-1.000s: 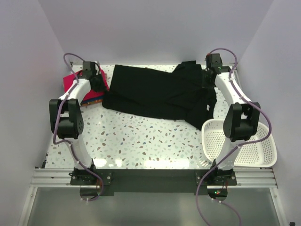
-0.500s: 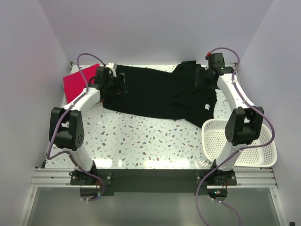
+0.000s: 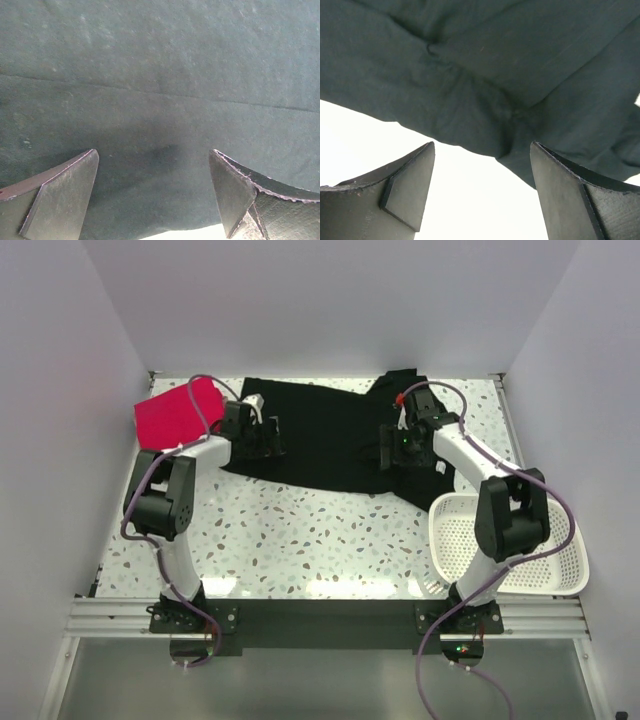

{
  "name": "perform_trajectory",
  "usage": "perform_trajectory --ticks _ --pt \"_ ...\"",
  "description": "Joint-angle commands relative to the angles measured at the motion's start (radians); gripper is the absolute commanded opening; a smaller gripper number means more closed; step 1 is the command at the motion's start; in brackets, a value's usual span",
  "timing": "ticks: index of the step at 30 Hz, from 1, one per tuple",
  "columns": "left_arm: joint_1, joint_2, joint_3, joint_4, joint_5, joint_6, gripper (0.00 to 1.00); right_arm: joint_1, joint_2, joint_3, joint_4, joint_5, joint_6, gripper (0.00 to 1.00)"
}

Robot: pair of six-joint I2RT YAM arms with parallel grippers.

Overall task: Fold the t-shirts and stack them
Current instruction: Fold the tshirt

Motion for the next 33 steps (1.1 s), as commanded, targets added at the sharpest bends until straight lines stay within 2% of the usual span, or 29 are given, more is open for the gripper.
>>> perform_trajectory --ticks 1,11,21,27,33 --pt "0.006 0.008 -0.004 0.078 -0.041 -0.018 0.96 0.002 -0.053 -0.049 0.045 -0.007 0.035 0.80" --pt "0.006 -0.009 -0.162 0.134 -0.077 -0.012 0.97 -0.006 0.087 -0.016 0.022 0.027 0.046 0.81" --pt "0.038 -0.066 -0.268 0.132 -0.129 0.020 0.98 -0.096 0.154 0.000 -0.036 0.114 -0.003 0.84" --pt "0.044 -0.093 -0.311 0.144 -0.130 0.027 0.98 -0.118 0.246 0.104 -0.081 0.182 -0.053 0.84" --pt "0.044 -0.138 -0.337 0.125 -0.144 0.033 0.98 -0.132 0.319 0.280 -0.154 0.225 -0.075 0.84"
